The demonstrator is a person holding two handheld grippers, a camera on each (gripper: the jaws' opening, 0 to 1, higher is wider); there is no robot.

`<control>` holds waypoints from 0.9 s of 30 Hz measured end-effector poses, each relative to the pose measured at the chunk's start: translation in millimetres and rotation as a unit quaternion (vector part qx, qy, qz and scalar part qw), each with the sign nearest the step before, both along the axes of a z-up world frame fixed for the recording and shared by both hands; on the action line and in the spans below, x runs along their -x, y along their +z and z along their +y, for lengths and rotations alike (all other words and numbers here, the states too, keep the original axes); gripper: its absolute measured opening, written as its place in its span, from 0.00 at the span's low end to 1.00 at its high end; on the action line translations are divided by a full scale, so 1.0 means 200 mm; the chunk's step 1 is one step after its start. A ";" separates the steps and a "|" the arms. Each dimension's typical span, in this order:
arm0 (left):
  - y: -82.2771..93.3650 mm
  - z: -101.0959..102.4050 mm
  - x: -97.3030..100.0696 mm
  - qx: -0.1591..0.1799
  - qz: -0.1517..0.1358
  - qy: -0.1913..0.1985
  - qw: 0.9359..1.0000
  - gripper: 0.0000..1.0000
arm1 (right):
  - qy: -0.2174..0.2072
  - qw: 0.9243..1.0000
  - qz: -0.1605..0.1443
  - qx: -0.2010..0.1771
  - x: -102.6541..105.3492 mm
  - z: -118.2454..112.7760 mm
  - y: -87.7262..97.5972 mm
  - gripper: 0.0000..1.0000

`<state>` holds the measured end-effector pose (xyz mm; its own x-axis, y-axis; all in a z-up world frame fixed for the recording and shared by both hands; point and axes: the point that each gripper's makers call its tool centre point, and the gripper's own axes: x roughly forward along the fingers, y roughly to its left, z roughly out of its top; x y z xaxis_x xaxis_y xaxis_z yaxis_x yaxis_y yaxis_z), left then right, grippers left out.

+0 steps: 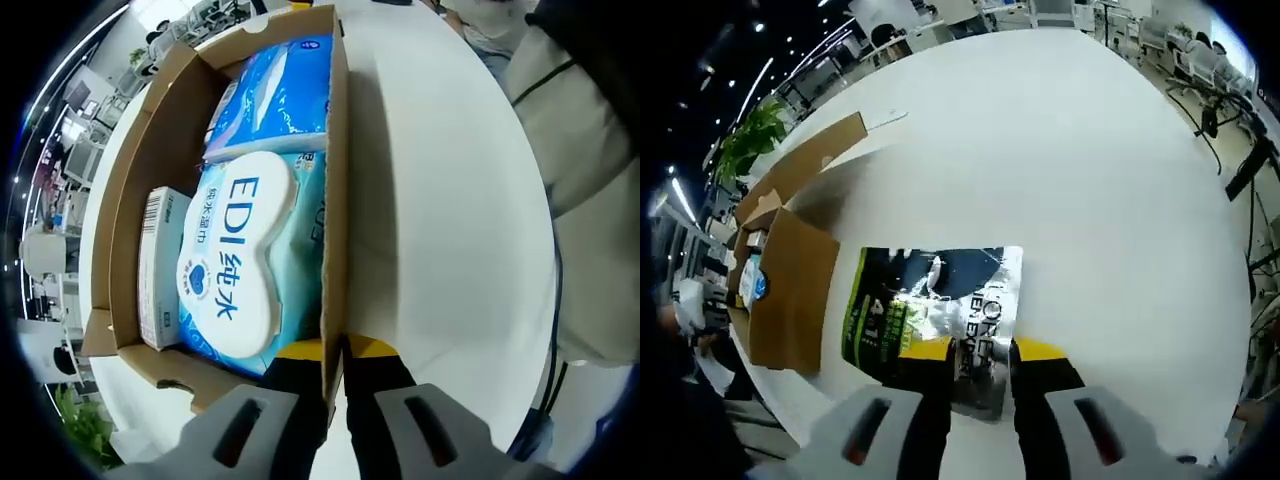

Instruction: Operate the shoe box by opening the lid, removing the specified soft item, and placing it in the target area until the item is outside and the box remains undamaged.

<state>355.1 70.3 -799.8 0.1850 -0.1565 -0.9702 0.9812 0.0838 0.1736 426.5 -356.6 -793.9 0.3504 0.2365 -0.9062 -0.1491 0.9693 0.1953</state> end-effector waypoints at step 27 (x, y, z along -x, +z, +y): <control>0.00 0.00 0.00 -0.001 0.000 -0.001 1.000 0.03 | 0.050 0.985 -0.152 0.071 -0.14 0.18 0.16 0.46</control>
